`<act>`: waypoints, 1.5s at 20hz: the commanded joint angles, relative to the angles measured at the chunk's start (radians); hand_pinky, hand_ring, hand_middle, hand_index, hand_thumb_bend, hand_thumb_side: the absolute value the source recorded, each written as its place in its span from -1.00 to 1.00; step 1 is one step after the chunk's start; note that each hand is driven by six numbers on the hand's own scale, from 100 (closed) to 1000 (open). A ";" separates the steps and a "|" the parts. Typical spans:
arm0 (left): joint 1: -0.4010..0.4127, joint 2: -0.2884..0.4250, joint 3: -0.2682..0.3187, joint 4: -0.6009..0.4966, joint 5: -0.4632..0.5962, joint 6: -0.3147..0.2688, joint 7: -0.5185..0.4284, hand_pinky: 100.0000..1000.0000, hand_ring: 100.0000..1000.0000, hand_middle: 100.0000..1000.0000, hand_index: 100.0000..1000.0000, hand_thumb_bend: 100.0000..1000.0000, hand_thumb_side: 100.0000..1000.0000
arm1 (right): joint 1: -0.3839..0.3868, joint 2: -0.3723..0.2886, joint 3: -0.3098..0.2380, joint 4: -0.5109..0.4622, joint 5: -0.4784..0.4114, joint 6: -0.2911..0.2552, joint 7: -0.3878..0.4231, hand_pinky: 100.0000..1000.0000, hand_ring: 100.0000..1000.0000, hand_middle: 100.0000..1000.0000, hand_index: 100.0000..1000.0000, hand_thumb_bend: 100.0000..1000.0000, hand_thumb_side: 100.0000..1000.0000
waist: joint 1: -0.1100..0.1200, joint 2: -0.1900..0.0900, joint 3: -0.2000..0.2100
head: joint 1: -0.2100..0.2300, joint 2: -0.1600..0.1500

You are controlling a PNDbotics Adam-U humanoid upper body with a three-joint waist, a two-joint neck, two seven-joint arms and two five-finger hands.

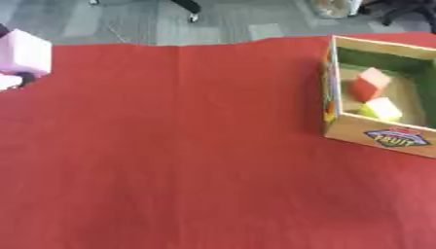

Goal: Pick up the objects with one hand, pass them to the other hand, and then place them into the box on the other side of the table.

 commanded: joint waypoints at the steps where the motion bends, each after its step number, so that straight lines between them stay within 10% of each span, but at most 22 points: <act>1: -0.001 -0.018 -0.004 -0.046 0.017 0.016 0.044 0.22 0.10 -0.17 -0.19 -1.00 -1.00 | -0.017 -0.054 -0.005 -0.016 -0.014 -0.017 0.000 0.94 1.00 0.66 0.92 -1.00 -0.18 | -0.003 -0.024 0.001 | -0.012 0.005; 12: 0.059 -0.234 -0.037 -0.133 -0.036 0.021 0.182 0.20 0.08 -0.19 -0.20 -1.00 -1.00 | -0.110 -0.117 0.052 -0.016 0.012 -0.078 0.020 0.92 1.00 0.69 0.92 -1.00 -0.24 | -0.010 -0.034 0.008 | -0.052 0.016; 20: 0.075 -0.337 -0.099 -0.143 -0.132 -0.035 0.179 0.18 0.08 -0.18 -0.19 -1.00 -1.00 | -0.222 -0.171 0.147 -0.016 0.154 -0.129 0.060 0.90 1.00 0.73 0.91 -1.00 -0.72 | -0.015 -0.042 0.004 | -0.072 0.032; 30: 0.076 -0.430 -0.120 -0.113 -0.176 -0.069 0.203 0.16 0.08 -0.19 -0.20 -1.00 -1.00 | -0.361 -0.172 0.283 -0.016 0.326 -0.103 0.123 0.88 1.00 0.72 0.88 -1.00 -0.86 | -0.027 -0.047 0.006 | -0.130 0.044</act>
